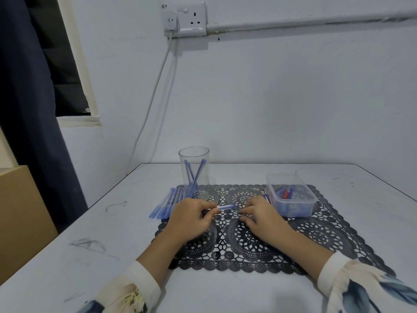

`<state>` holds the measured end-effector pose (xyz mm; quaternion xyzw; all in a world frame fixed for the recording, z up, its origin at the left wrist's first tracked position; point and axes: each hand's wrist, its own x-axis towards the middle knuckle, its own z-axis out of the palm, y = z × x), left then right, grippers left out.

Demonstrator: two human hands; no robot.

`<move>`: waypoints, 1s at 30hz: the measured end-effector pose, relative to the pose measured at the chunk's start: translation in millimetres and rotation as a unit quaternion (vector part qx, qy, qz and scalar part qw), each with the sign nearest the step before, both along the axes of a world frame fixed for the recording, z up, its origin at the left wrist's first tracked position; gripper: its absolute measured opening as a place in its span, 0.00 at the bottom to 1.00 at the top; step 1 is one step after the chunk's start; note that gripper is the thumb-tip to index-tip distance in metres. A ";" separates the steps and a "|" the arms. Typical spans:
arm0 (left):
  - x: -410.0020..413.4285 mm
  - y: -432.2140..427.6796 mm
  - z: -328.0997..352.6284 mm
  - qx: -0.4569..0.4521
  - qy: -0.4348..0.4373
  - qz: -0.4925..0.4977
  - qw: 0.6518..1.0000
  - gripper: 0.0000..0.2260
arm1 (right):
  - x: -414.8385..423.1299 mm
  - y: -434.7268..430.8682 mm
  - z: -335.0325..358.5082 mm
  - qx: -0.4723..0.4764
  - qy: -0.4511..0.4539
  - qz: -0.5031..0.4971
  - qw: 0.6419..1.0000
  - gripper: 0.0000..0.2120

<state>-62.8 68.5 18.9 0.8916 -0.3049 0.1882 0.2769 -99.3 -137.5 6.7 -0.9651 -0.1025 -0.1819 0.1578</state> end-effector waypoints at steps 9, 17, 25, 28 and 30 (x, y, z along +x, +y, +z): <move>-0.4 0.5 -0.1 -0.002 0.007 0.004 1.000 0.11 | -2.1 3.0 3.3 -0.006 0.053 -0.015 0.998 0.12; -0.4 0.3 -0.2 -0.002 0.006 0.002 1.000 0.11 | -6.5 6.7 10.5 0.111 0.018 -0.040 0.993 0.08; -2.3 0.0 2.7 -0.004 0.002 -0.003 1.000 0.10 | -8.2 11.0 11.4 0.312 -0.003 -0.047 0.949 0.08; -3.1 -0.4 2.7 -0.012 0.003 -0.009 1.000 0.10 | -8.1 11.2 10.6 0.345 0.005 -0.040 0.938 0.08; -3.5 -0.9 2.5 -0.013 0.002 -0.010 1.000 0.10 | -8.6 11.9 10.5 0.349 0.008 -0.031 0.936 0.08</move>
